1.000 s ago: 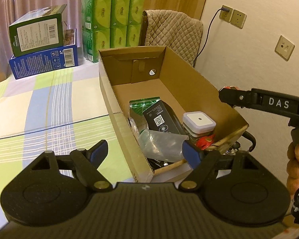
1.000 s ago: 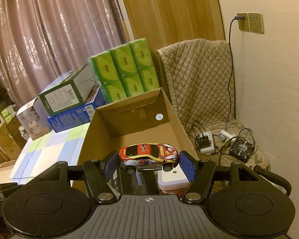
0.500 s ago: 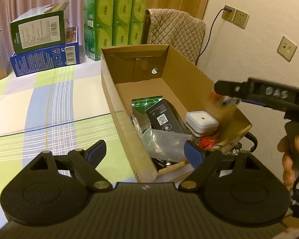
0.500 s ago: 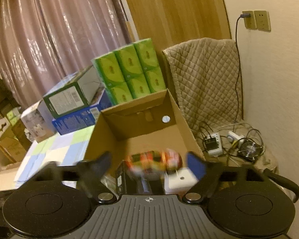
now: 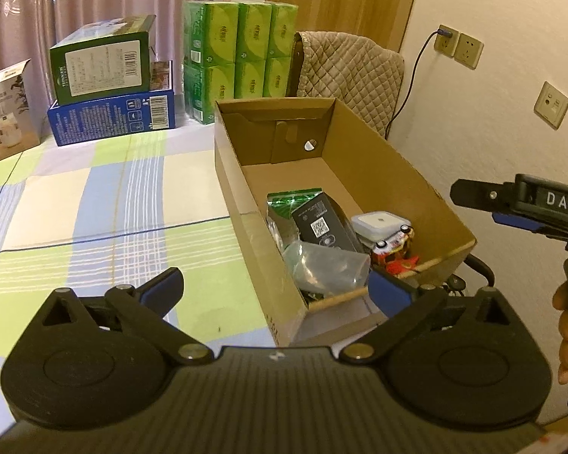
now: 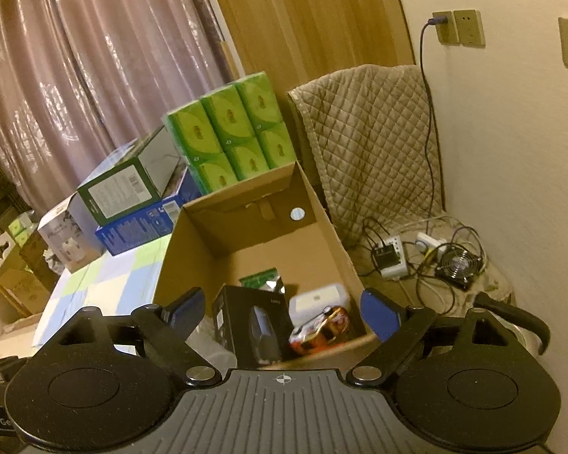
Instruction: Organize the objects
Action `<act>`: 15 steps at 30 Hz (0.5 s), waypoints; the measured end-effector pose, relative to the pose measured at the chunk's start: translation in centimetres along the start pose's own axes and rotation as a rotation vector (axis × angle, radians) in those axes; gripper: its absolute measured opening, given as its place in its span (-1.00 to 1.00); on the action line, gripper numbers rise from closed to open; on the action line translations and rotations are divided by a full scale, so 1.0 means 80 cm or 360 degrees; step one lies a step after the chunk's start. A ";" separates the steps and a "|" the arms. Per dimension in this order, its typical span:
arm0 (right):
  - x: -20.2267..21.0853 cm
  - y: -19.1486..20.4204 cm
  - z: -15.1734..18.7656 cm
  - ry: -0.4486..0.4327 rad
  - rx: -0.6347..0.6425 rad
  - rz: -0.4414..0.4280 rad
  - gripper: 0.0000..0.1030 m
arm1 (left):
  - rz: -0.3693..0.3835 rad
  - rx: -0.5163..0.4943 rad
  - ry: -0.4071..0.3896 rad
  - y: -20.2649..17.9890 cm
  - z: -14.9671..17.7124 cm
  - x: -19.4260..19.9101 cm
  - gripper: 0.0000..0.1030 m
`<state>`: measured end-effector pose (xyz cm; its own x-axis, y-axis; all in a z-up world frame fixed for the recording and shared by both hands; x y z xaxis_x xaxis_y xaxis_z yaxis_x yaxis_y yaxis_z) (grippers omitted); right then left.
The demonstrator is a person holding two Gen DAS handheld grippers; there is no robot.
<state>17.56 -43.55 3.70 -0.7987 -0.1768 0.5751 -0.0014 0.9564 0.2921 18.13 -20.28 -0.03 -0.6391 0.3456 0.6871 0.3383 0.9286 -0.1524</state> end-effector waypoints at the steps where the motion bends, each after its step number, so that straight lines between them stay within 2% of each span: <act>1: 0.005 0.001 0.002 0.0005 0.0002 0.0003 0.68 | -0.0005 0.0007 0.0005 0.000 0.003 0.004 0.98; 10: 0.039 0.019 0.018 0.0086 0.0113 0.0018 0.68 | -0.0050 0.0067 -0.0005 -0.007 0.025 0.045 0.98; 15: 0.053 0.029 0.028 0.0108 0.0169 0.0017 0.68 | -0.0042 0.0178 -0.0005 -0.005 0.035 0.066 0.99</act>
<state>12.82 -41.53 5.06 -0.7563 -0.1783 0.6295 -0.0597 0.9769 0.2049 12.67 -18.48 1.62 -0.6490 0.3212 0.6897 0.2422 0.9466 -0.2129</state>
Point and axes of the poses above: each gripper's, at about its wrist camera, not at the fingertips, and x roughly against the way its jaws point, y to its left, z to its underside, the point moved 5 cm from there along -x, roughly the way its jaws point, and after that the axes turned 2 degrees about z, right-handed, at the moved point
